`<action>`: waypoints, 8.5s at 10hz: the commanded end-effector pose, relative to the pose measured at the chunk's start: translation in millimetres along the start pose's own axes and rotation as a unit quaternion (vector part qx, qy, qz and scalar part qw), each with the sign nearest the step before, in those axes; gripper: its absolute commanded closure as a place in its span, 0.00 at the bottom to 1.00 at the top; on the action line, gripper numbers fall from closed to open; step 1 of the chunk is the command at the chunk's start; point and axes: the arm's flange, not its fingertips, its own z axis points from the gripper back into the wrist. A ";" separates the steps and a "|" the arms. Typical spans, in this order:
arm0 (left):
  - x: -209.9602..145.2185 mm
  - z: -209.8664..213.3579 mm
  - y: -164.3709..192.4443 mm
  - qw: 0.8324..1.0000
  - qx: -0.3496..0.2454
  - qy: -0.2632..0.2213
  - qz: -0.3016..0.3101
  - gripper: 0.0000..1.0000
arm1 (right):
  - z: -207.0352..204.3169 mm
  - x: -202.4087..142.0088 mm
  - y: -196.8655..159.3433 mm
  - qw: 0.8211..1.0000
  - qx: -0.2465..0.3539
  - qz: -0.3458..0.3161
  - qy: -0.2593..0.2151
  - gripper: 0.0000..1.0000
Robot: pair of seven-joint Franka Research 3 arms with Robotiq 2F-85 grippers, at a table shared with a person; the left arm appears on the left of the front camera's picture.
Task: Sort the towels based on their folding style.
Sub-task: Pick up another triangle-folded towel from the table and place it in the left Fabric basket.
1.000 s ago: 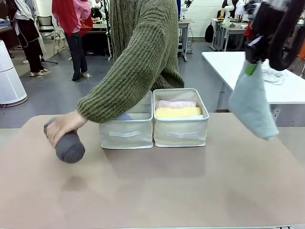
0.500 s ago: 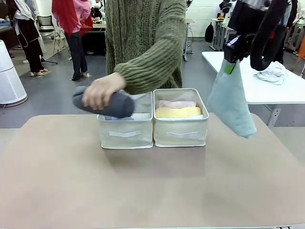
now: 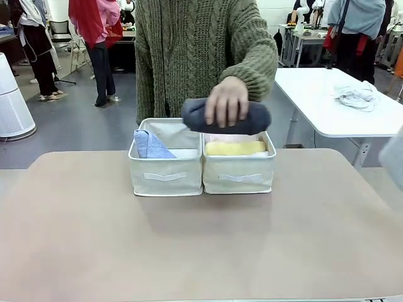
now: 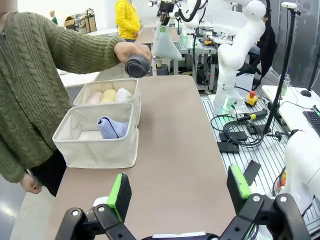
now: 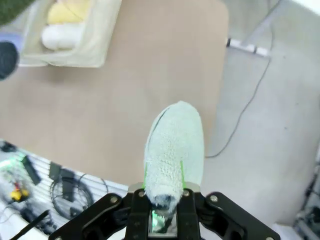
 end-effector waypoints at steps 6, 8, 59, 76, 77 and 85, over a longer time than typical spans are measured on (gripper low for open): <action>1.5 2.2 -1.8 1.000 0.002 0.001 -0.002 0.00 | -1.4 -15.6 -12.0 1.000 0.008 -0.010 -0.009 1.00; 1.5 2.2 -1.8 1.000 0.002 0.001 -0.002 0.00 | -1.4 -15.6 -12.0 1.000 0.008 -0.010 -0.009 1.00; 1.5 2.2 -1.8 1.000 0.002 0.001 -0.002 0.00 | -70.3 302.7 458.0 0.880 0.052 0.468 -0.069 0.82; 1.5 2.2 -1.8 1.000 0.002 0.001 -0.002 0.00 | -133.0 320.0 506.7 0.812 0.077 0.561 -0.141 0.82; 1.5 2.2 -1.8 1.000 0.002 0.001 -0.002 0.00 | -142.4 322.2 508.9 0.811 0.090 0.560 -0.142 0.82; 1.5 2.2 -1.8 1.000 0.002 0.001 -0.002 0.00 | -198.1 319.0 513.9 0.747 0.128 0.647 -0.084 0.82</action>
